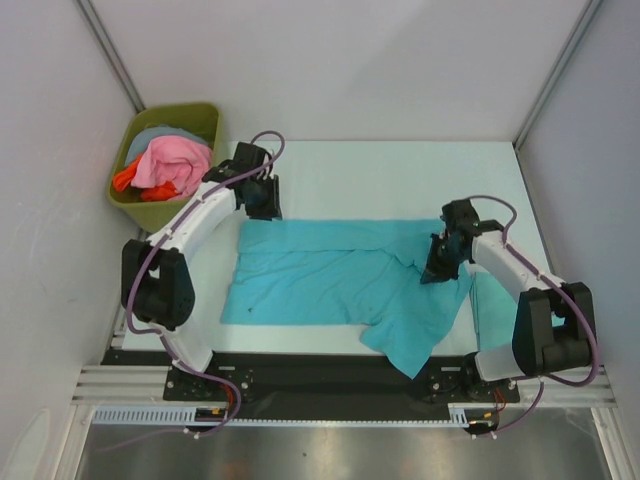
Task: Fold and stack the t-shirts
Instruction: Fold the tshirt
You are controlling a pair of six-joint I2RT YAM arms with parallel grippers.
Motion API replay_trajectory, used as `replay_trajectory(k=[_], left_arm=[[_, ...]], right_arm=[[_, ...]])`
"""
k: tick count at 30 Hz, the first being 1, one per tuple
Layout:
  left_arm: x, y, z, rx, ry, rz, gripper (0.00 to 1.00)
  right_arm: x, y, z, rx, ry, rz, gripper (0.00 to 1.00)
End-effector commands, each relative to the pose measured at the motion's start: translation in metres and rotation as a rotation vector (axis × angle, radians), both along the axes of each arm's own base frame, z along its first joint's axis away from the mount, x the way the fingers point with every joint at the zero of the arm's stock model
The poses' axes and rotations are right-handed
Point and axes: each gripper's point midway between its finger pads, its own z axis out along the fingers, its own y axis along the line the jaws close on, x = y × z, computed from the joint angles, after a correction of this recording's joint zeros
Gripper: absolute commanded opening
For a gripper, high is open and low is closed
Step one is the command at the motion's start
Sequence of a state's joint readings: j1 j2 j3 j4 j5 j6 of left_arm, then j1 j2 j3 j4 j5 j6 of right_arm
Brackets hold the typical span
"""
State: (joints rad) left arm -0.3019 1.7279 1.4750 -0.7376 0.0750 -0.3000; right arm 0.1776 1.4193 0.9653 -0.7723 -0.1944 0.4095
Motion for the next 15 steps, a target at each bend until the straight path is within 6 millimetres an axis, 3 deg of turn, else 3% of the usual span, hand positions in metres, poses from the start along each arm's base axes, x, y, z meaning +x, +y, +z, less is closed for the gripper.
replay_trajectory(k=[1,5,9,15], left_arm=[[-0.002,-0.01,0.012,-0.049,-0.025,-0.006,0.36],[-0.002,-0.01,0.017,-0.043,-0.031,-0.012,0.36],[-0.003,-0.008,0.02,-0.042,-0.038,-0.01,0.36],[-0.005,-0.006,0.022,-0.029,-0.043,-0.022,0.36]], right_arm=[[0.006,0.007,-0.009,0.096,-0.045,-0.086,0.1],[0.007,-0.015,-0.03,0.038,-0.034,-0.115,0.13],[0.025,-0.03,-0.037,0.051,-0.073,-0.152,0.17],[0.052,-0.025,-0.045,0.104,-0.076,-0.139,0.24]])
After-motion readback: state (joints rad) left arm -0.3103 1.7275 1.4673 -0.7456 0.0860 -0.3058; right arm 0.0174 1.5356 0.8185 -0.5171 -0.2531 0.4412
